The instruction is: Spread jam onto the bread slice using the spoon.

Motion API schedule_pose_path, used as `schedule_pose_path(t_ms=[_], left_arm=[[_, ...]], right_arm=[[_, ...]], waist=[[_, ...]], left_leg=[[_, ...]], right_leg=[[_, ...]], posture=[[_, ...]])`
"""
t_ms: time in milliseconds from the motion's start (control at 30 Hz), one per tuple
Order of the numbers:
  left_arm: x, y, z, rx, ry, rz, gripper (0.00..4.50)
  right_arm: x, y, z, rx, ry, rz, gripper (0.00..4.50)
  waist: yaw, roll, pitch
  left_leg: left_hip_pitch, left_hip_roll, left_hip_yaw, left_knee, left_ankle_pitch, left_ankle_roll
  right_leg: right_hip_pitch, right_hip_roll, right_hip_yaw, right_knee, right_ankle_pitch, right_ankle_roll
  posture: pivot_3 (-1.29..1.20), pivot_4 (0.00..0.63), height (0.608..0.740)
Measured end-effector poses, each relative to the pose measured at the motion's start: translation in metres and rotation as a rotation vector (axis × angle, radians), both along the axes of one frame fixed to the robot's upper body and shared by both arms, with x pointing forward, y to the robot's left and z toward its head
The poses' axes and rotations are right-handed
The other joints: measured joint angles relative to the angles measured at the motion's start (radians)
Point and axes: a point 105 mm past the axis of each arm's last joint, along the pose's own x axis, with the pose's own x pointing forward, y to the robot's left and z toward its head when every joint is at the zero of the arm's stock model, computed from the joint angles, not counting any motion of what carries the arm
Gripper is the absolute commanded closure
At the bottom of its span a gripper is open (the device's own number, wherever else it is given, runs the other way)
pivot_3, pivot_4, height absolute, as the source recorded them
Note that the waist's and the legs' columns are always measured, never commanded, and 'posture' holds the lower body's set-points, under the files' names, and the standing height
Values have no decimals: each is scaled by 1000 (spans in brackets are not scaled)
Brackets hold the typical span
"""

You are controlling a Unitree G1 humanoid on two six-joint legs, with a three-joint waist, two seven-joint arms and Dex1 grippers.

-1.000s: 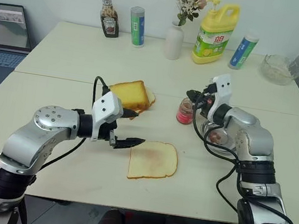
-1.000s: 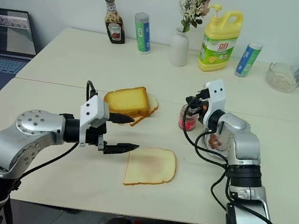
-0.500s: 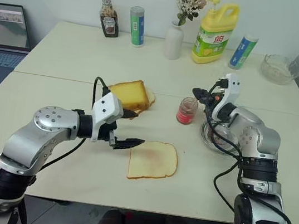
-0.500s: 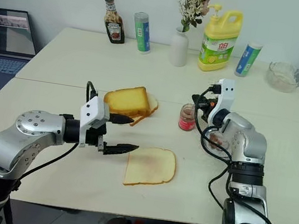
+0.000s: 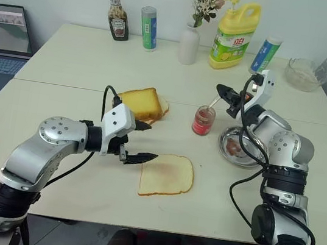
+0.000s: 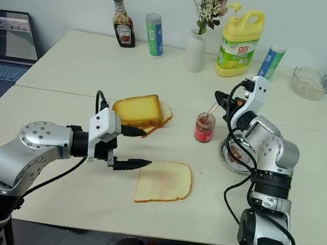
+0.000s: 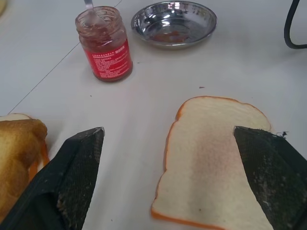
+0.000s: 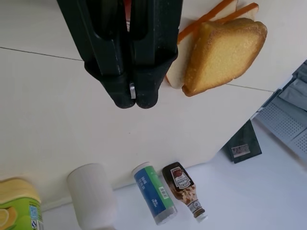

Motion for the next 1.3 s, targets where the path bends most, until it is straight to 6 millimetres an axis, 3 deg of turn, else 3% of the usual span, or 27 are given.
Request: schedule_pose_path(t_ms=[1300], left_arm=[[0,-4,-2,13,2,-14,0]], right_arm=[[4,-18,2,152,85,-55,4441]], waist=[[-1,0,0]], left_leg=[[0,0,1,0,0,0]], right_leg=[[0,0,1,0,0,0]], posture=[[0,150,740]])
